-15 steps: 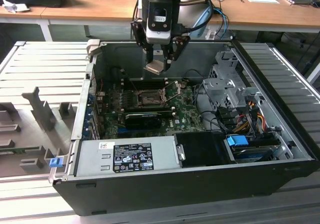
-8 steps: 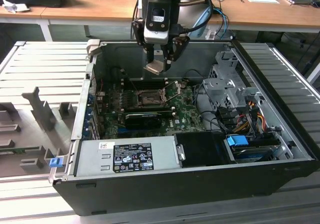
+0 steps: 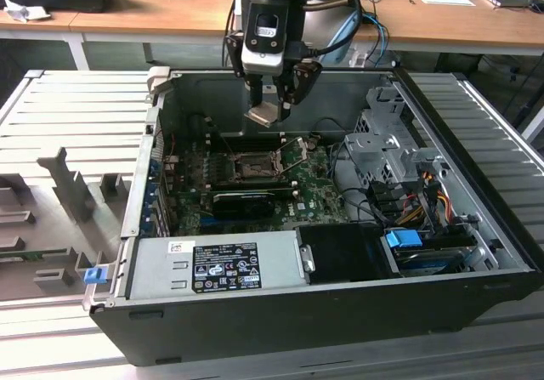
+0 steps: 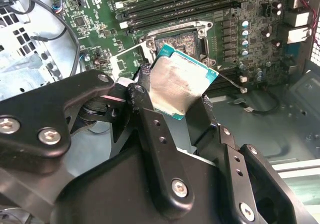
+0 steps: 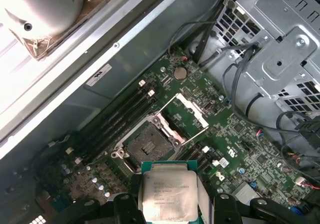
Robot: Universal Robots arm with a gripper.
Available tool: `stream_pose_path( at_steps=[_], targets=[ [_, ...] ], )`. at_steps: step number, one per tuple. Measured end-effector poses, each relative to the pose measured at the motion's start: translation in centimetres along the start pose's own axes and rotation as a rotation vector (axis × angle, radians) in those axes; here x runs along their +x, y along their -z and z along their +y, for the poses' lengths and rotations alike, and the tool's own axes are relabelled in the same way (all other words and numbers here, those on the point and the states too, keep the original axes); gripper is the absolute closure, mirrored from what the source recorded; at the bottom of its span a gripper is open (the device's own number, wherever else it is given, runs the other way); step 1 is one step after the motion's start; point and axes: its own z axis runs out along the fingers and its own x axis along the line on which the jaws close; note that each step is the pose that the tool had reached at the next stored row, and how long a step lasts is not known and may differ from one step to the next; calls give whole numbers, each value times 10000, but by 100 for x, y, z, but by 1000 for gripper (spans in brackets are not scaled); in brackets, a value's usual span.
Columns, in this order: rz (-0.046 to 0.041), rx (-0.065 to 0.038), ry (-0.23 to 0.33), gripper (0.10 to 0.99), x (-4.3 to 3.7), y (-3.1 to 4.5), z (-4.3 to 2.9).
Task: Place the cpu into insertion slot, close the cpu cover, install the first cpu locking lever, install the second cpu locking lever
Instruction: 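Place the cpu into insertion slot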
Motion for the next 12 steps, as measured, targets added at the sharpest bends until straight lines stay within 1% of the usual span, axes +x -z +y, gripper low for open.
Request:
stream_pose_path(
  at_steps=[12],
  targets=[
    [-39, -9, -459, 561, 0, -4, 0]
  ],
)
